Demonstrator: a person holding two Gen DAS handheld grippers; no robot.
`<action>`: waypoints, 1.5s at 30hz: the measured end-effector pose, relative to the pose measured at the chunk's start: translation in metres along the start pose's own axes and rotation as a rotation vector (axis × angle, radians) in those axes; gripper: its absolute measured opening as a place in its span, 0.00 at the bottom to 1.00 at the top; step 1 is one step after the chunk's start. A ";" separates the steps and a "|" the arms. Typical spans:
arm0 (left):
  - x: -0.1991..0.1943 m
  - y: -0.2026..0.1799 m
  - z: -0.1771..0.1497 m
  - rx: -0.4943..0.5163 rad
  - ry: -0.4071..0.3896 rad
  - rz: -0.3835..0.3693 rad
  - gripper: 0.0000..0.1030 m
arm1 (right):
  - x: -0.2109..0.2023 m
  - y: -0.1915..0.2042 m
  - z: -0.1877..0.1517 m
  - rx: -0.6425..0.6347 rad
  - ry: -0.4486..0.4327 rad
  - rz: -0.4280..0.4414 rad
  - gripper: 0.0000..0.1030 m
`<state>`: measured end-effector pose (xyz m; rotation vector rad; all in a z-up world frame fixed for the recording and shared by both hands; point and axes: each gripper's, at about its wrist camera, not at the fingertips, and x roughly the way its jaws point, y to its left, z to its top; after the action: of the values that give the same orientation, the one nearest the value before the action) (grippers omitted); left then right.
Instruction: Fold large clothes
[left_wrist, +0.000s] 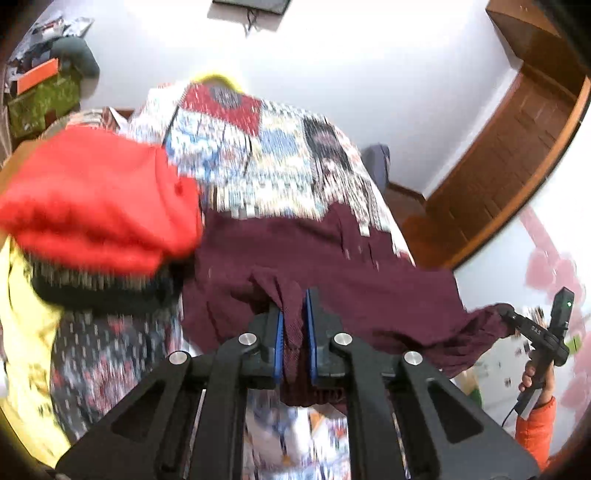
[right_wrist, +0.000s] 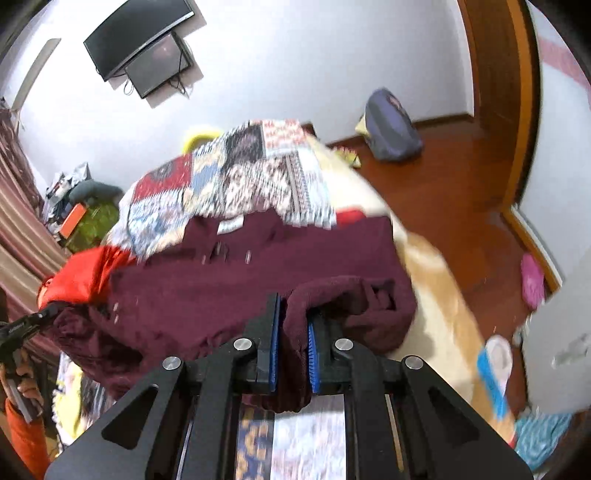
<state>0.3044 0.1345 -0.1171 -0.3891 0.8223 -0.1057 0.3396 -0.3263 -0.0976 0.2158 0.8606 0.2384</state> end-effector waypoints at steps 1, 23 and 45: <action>0.008 0.003 0.014 -0.017 -0.004 0.008 0.09 | 0.005 0.001 0.010 0.000 -0.005 -0.003 0.11; 0.213 0.030 0.091 0.132 0.140 0.358 0.12 | 0.207 -0.019 0.080 0.065 0.165 -0.161 0.14; 0.107 -0.032 0.090 0.244 0.059 0.242 0.59 | 0.102 0.081 0.070 -0.216 0.071 -0.069 0.65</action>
<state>0.4445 0.1062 -0.1238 -0.0559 0.8973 0.0086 0.4477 -0.2255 -0.1042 -0.0242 0.9040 0.2743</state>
